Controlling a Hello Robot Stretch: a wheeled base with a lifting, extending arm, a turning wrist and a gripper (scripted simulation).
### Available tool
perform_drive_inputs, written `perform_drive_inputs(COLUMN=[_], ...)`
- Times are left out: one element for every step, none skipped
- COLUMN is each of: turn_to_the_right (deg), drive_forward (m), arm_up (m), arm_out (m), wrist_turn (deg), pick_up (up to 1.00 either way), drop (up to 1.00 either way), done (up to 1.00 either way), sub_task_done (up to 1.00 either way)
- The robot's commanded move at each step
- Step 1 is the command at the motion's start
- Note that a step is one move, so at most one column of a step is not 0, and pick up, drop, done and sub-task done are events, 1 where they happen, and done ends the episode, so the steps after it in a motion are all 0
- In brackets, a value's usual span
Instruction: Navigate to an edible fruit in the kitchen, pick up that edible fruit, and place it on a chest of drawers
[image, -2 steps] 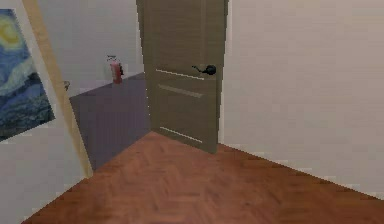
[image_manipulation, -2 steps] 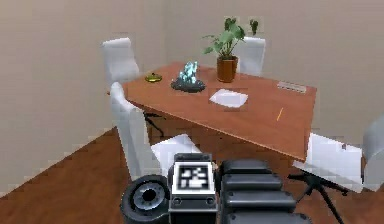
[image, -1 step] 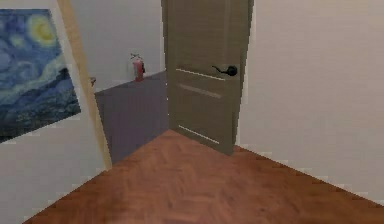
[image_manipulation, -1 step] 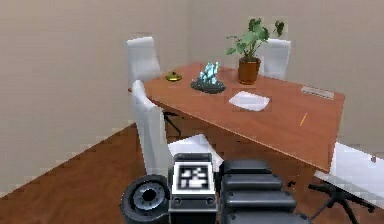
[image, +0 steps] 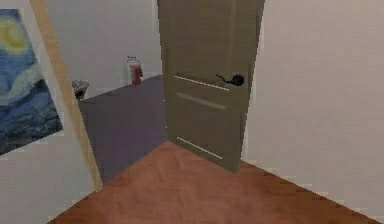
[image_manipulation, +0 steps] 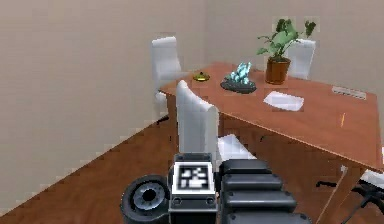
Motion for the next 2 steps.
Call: perform_drive_inputs(turn_to_the_right=[-15.0, 0.0], drive_forward=[0.0, 1.0], arm_up=[0.0, 0.0], arm_out=[0.0, 0.0], wrist_turn=[0.0, 0.0], pick_up=[0.0, 0.0], drop=[0.0, 0.0], done=[0.0, 0.0], sub_task_done=[0.0, 0.0])
